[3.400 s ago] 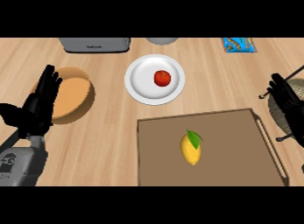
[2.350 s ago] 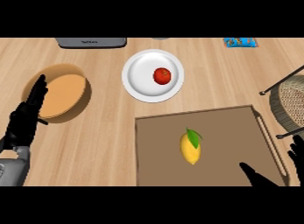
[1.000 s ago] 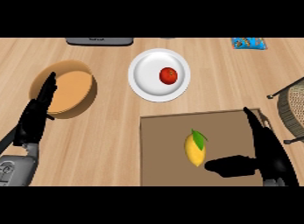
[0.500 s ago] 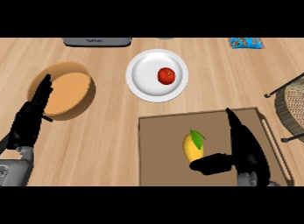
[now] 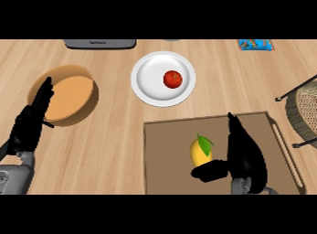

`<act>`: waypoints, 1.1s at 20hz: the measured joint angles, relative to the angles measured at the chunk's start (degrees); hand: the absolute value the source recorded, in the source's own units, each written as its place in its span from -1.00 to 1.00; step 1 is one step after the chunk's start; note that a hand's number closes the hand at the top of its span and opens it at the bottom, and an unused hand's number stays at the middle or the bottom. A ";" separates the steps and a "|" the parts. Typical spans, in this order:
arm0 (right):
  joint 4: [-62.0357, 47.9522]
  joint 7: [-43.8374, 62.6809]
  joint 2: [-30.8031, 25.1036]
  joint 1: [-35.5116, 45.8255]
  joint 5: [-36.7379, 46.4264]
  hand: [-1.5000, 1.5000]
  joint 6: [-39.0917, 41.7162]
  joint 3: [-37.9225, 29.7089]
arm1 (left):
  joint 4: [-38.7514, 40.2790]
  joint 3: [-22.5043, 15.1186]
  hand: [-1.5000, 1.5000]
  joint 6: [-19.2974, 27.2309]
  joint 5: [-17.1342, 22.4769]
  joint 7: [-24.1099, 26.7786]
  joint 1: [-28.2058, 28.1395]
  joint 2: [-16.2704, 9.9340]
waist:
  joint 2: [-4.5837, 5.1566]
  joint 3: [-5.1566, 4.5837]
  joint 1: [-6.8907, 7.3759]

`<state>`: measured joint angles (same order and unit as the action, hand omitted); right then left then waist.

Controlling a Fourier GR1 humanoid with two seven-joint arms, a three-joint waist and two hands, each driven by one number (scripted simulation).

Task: Pick the lemon from the tray and place it in the tiered basket

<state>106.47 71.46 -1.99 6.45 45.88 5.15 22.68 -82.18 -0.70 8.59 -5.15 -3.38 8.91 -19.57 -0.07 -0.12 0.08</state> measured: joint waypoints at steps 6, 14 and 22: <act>-1.67 0.17 1.01 0.00 0.64 -1.00 0.92 0.44 | -0.37 0.41 0.00 -0.57 0.02 0.02 -0.27 -0.03 | -0.02 0.02 0.06; -3.43 -0.10 1.29 -1.26 0.15 -1.00 0.61 0.18 | 0.48 0.95 0.00 -0.75 -0.48 0.48 0.27 0.38 | 0.04 0.05 -0.03; -7.23 -0.58 1.35 0.63 -2.03 -1.00 -0.15 -0.77 | 0.41 1.33 0.00 -0.87 -1.08 -0.19 1.27 0.91 | 0.09 0.08 0.18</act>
<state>99.25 70.88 -0.64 7.08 43.84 5.01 21.91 -81.77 0.63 7.71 -6.23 -3.57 10.18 -18.66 0.02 -0.04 0.25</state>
